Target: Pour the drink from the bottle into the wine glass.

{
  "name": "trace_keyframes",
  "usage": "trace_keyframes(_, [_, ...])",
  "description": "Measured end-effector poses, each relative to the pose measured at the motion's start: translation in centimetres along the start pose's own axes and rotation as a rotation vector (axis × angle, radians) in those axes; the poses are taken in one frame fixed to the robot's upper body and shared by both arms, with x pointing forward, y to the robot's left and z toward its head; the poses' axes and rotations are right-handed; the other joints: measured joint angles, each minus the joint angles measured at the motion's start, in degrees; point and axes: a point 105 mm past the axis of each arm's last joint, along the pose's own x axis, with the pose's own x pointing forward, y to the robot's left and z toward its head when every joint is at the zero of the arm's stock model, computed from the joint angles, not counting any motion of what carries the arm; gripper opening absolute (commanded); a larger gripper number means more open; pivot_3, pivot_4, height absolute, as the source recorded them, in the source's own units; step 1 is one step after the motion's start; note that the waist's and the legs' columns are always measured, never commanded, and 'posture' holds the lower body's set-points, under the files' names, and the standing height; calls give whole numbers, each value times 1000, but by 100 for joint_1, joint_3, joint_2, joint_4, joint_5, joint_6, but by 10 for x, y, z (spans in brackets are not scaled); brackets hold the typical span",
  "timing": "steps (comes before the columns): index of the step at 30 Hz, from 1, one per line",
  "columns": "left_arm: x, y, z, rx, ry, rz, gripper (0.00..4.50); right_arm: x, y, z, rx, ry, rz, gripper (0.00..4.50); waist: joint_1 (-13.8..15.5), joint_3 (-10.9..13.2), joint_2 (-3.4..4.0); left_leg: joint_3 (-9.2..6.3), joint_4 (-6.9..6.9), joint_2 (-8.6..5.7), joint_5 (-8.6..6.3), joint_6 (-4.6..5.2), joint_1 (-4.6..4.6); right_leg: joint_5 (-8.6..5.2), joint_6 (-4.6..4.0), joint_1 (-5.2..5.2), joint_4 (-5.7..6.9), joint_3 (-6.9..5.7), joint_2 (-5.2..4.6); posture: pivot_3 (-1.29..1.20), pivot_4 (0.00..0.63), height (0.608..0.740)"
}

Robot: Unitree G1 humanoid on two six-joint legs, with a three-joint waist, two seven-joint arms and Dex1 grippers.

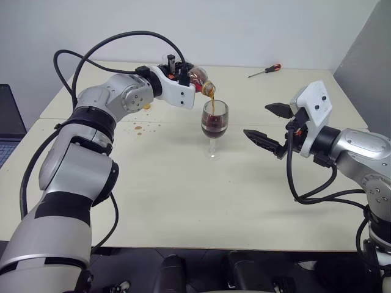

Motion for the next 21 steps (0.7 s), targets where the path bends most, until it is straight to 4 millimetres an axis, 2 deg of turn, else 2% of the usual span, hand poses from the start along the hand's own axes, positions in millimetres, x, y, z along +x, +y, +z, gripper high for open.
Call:
trace_keyframes(3, [1, 4, 2, -57, -6, 21, 767, 0, 0, -1, 2, 3, 1, 4500, 2, 0, 0, 0, 0, 0, 0, 0, 0, 0, 0, 0, 0, -1, 0, 0, 150, 740])
trace_keyframes(7, [6, 13, 5, -296, -15, 99, 766, 0, 0, -2, 4, 8, 1, 4500, 1, 0, 0, 1, 4, 0, 0, 0, 0, 0, 0, 1, 2, 0, -1, 0, 150, 740])
trace_keyframes(13, [3, -8, 3, -467, -18, 63, 765, -1, 0, -5, 10, 24, -1, 4500, -16, 0, 0, -1, 3, 3, 0, 0, 4, 0, -1, 0, 6, 0, 5, 0, 150, 740])
trace_keyframes(18, [5, -7, -3, -872, -29, 169, 764, -1, 1, -5, 11, 23, 4, 4500, -7, 0, 0, -2, 14, 3, 0, 0, -4, 0, -1, 1, 6, -2, 4, 0, 150, 740])
trace_keyframes(21, [-9, -12, -22, -1128, -3, 271, 764, 0, 2, -5, 13, 24, 12, 4500, -44, -3, 4, -1, 13, 6, 0, 0, 3, 0, -1, 2, 8, 3, 6, 0, 150, 740])
